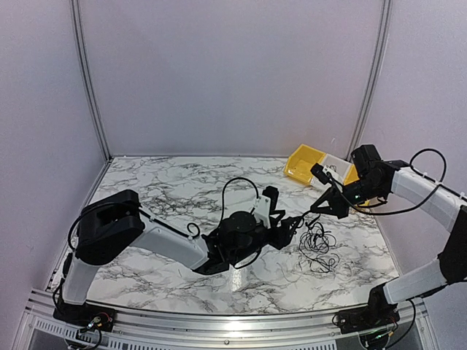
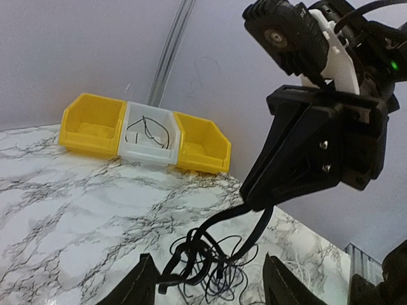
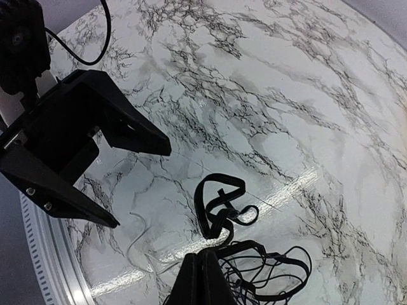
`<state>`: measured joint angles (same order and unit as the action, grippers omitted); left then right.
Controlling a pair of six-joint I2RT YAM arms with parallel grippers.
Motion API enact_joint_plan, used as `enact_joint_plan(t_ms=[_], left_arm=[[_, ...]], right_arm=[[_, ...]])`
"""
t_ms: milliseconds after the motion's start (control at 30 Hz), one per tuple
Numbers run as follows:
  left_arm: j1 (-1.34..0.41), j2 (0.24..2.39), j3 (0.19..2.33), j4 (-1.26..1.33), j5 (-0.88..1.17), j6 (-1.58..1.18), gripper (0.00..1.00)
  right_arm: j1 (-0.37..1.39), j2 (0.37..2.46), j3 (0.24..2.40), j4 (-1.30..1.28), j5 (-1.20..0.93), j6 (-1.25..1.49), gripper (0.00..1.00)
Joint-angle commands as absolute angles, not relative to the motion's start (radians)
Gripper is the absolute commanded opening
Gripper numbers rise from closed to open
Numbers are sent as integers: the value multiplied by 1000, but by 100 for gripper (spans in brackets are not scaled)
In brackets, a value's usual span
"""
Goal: Untangle the cables
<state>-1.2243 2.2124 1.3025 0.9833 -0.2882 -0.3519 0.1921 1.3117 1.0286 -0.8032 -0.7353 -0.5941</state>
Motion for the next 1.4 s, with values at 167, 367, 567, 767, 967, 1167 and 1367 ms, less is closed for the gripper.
enact_joint_plan(t_ms=[167,367,567,767,967,1167,1367], left_arm=[[-1218,2359,1500,967,-228,-374,50],[-1212,2391,1547,943,-243,-379,42],[-1194,2421,1587,922,-231,-412,39],[-1175,2499,1687,855,-210,-430,31],[-1166,2535,1690,858,-173,-459,24],[-1166,2570,1703,872,-132,-483,21],[-1166,2578,1695,874,-129,-484,21]], right_arm=[[213,1305,1046,-837,-837,-615,0],[216,1289,1059,-878,-851,-638,0],[229,1283,1042,-916,-859,-663,0],[242,1266,1082,-1002,-931,-722,0],[242,1231,1227,-1139,-1048,-787,0],[242,1261,1483,-1300,-1187,-858,0],[242,1285,1639,-1347,-1195,-856,0]])
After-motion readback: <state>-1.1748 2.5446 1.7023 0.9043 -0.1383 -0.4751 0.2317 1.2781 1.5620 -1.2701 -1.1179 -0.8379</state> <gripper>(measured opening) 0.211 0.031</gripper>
